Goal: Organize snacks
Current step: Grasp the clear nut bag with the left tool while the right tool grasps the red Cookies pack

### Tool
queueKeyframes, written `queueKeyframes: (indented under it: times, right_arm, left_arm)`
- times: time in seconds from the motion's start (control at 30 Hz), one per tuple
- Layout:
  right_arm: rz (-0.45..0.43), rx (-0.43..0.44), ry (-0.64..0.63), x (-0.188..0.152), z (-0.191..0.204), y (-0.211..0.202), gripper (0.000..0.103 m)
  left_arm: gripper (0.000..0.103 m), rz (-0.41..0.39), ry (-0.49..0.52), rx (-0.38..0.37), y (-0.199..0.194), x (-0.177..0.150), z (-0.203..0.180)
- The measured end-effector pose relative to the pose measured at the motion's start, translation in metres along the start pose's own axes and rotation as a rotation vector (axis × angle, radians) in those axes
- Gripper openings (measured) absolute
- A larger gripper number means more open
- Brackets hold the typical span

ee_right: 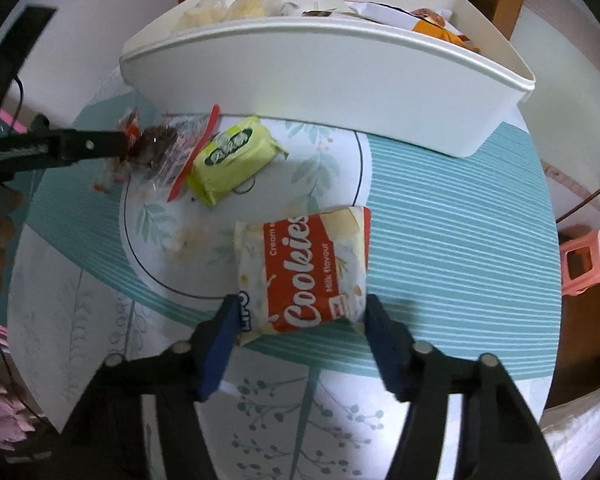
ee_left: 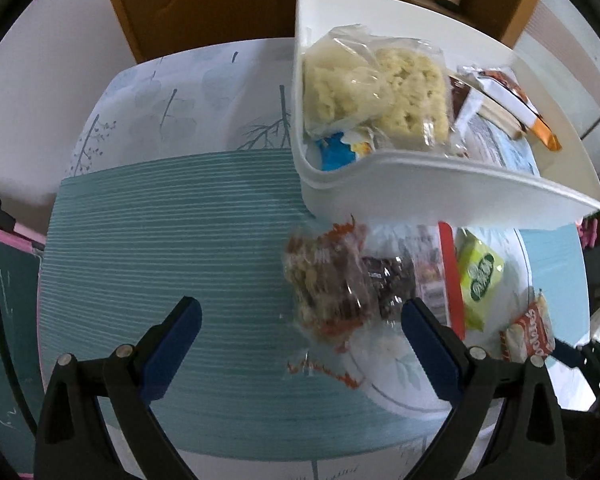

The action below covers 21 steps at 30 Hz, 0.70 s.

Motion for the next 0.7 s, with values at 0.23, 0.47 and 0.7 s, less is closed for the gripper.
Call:
queueKeyframes:
  times: [0.23,0.47,0.7]
  right_arm:
    - [-0.004,0.017,0.009,0.004,-0.002,-0.002,0.052]
    - [-0.007,0.037,0.02,0.002,-0.006,-0.002,0.051]
    - [-0.014,0.038,0.033,0.003,-0.014,-0.011,0.051]
  left_arm:
    - [0.084,0.018,-0.097,-0.059,0.017,0.014,0.011]
    - [0.064,0.015,-0.091,-0.083,0.024,0.017,0.003]
    - [0.038,-0.011,-0.093,-0.117,0.018,0.016,-0.002]
Point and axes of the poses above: each gripper's, at about its wrist camera, not at the fingertips, and y roughly the way its jaws point, z to its left, x to its top, the point moved 8 cm from there along y, roughly the way its jaws point, and after that the axes turned 4 degrees about z, right-handed, at the moved point
